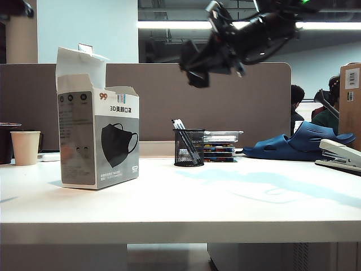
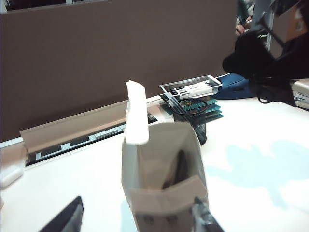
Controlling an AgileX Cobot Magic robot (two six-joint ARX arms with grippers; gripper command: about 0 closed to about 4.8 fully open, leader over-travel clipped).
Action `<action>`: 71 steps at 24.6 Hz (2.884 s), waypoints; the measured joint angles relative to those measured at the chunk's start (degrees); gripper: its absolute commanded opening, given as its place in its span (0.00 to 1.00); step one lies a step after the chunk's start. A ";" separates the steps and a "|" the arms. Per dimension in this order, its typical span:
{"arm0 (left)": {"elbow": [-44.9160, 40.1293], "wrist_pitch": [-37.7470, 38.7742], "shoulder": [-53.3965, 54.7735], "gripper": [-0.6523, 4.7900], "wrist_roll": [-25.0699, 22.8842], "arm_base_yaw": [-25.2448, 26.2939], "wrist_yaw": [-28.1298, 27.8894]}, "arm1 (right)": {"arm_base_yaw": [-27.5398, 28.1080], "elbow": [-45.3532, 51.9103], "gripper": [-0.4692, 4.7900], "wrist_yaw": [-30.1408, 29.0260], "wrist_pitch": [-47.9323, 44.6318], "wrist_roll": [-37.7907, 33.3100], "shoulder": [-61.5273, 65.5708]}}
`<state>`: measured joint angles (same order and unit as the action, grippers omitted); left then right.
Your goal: Put the mask into the mask box.
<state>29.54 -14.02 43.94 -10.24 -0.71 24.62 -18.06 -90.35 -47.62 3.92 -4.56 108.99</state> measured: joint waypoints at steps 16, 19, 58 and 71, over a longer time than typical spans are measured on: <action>6.75 -11.10 22.29 0.63 -0.31 -0.13 0.24 | -9.53 0.02 0.07 2.64 -12.96 -3.19 0.17; 9.73 -13.03 26.40 0.63 -0.28 -0.20 1.22 | -10.43 0.00 0.07 3.06 -13.11 -3.32 0.28; 12.48 -17.07 33.14 0.11 5.01 -0.72 6.73 | -19.76 -0.85 0.70 13.59 -22.05 -8.76 12.35; 12.55 -17.62 33.14 0.11 5.14 0.68 3.98 | -18.40 -0.63 0.70 14.53 -0.46 -3.04 5.05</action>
<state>42.09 -31.64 77.08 -5.10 -0.03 28.60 -36.47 -90.98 -33.08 3.46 -7.60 114.04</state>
